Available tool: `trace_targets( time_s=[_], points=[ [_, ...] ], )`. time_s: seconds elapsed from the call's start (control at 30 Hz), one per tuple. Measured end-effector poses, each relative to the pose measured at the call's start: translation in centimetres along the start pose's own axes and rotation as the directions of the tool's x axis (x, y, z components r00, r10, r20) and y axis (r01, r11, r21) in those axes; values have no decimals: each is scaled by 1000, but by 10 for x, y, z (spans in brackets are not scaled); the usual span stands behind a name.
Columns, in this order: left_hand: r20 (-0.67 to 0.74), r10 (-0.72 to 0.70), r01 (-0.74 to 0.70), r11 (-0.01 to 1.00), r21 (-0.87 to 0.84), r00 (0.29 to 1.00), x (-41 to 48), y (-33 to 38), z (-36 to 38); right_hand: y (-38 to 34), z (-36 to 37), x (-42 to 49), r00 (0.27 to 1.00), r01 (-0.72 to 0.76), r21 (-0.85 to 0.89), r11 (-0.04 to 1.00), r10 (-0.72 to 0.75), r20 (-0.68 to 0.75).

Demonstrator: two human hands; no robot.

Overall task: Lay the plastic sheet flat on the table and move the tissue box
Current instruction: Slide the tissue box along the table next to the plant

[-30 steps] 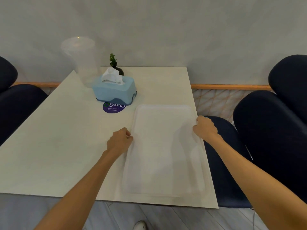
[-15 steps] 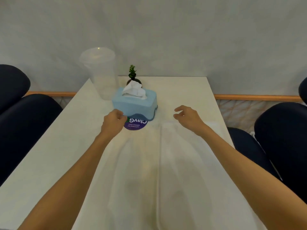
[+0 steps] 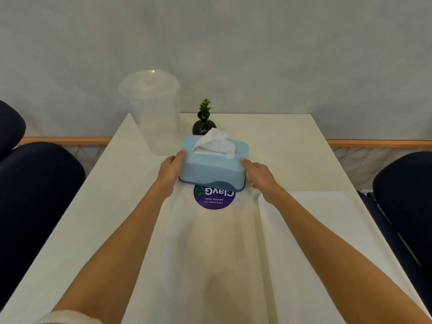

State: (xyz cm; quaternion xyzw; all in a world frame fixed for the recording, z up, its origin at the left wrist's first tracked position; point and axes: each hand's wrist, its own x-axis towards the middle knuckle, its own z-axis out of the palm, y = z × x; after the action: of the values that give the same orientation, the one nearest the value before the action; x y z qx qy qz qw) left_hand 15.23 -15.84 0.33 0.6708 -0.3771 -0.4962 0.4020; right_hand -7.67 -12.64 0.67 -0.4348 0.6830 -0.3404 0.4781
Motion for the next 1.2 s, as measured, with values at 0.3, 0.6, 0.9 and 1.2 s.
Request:
trace_targets(
  time_s=[0.3,0.6,0.9,1.2],
  points=[
    [26,-20,19,1000,6,999,11,-10,11,3,18,10,1000,-30,70,997,30,0],
    [34,13,-14,999,36,999,-9,3,82,5,-54,41,995,36,158,987,-21,-96],
    [111,42,-38,998,-41,993,7,34,211,12,-167,115,985,23,114,993,-3,-175],
    [117,60,-59,998,-20,991,45,46,271,29,-211,174,985,35,189,981,-1,-175]
  ],
)
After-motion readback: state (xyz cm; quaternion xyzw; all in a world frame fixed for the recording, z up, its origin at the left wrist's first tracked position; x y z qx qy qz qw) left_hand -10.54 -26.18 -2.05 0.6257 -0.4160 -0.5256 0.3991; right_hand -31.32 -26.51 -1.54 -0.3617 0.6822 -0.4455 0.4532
